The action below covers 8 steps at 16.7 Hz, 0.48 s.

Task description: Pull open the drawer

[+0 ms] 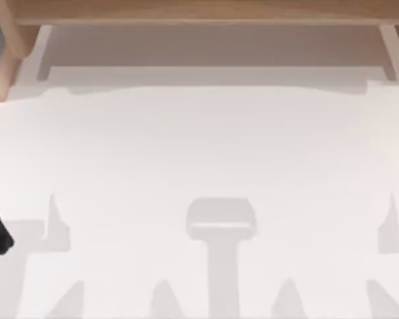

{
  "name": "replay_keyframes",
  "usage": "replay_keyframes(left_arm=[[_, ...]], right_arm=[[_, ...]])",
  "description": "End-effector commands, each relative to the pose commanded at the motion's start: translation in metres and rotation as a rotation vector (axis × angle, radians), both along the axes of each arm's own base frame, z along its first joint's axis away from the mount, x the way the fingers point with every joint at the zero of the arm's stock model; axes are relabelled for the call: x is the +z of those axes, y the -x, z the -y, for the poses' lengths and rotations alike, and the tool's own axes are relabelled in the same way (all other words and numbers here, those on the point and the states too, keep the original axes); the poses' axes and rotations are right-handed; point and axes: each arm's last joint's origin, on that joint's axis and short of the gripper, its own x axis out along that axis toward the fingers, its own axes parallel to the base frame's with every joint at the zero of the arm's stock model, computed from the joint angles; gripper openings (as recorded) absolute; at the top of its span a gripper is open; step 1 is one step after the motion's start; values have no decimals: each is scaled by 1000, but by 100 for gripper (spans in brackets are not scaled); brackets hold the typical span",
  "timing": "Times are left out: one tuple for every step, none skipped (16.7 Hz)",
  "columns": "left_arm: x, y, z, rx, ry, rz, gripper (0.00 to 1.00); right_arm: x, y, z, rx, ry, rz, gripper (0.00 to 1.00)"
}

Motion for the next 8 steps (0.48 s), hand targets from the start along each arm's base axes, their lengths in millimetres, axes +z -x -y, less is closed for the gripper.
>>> replay_keyframes(left_arm=[[0,0,0,0,0,0,100],[0,0,0,0,0,0,100],[0,0,0,0,0,0,100],[0,0,0,0,0,0,100],[0,0,0,0,0,0,100],[0,0,0,0,0,0,100],[0,0,0,0,0,0,100],[0,0,0,0,0,0,100]], right_arm=[[0,0,0,0,0,0,100],[1,0,0,0,0,2,100],[4,0,1,1,1,10,100],[11,0,3,2,2,22,100],[18,-1,5,5,4,33,100],[26,-3,8,8,6,41,100],[35,-6,11,10,8,43,100],[43,-10,16,11,9,38,100]])
